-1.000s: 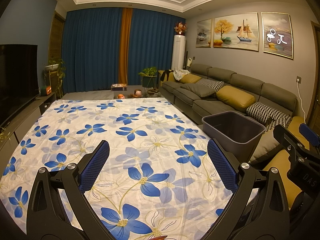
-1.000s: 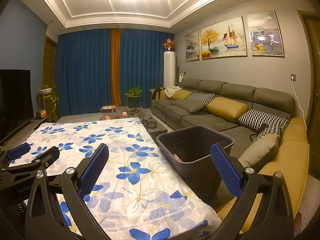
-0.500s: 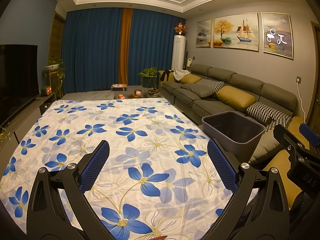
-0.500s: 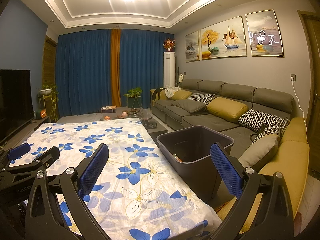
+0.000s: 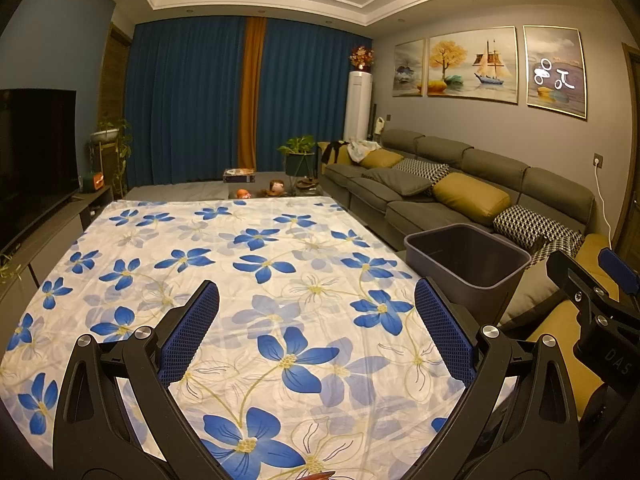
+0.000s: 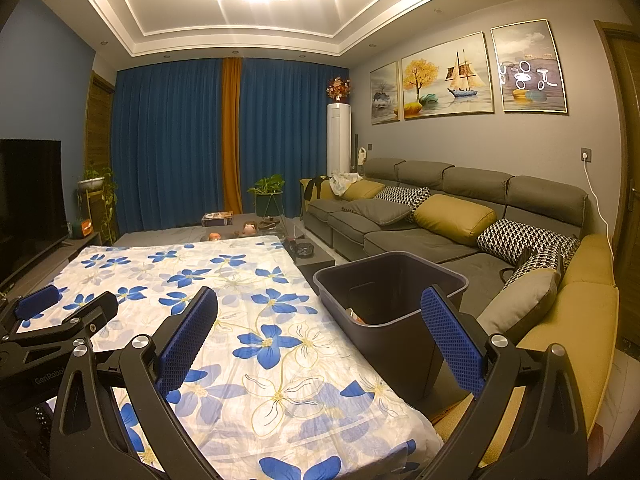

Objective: Collect trash

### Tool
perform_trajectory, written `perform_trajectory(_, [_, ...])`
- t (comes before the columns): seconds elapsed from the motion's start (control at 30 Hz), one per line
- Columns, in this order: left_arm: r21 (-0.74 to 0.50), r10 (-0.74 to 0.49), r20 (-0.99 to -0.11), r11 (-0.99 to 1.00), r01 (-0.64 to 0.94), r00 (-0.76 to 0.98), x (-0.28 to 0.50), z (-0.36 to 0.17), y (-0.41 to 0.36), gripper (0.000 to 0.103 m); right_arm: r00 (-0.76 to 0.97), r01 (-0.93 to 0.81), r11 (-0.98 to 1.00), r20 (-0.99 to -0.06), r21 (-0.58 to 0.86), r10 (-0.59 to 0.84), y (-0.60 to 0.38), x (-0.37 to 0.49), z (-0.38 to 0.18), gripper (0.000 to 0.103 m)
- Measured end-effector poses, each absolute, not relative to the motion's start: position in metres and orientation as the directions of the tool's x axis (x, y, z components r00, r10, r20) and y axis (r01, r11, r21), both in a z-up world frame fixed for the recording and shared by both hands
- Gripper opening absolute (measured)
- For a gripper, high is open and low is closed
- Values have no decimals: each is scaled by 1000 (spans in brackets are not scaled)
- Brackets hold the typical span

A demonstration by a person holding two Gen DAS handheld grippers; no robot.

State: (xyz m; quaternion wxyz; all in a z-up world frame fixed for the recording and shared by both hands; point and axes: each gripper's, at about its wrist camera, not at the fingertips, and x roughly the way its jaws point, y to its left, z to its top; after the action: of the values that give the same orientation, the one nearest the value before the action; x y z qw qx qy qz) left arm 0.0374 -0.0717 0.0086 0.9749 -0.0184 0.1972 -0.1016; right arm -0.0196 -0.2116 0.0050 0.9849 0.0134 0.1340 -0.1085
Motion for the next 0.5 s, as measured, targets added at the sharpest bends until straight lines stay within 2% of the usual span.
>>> perform_trajectory(0.5, [-75, -206, -378, 979, 192, 903, 38, 8, -72, 96, 942, 215, 977, -264, -3, -209, -210, -19, 5, 98])
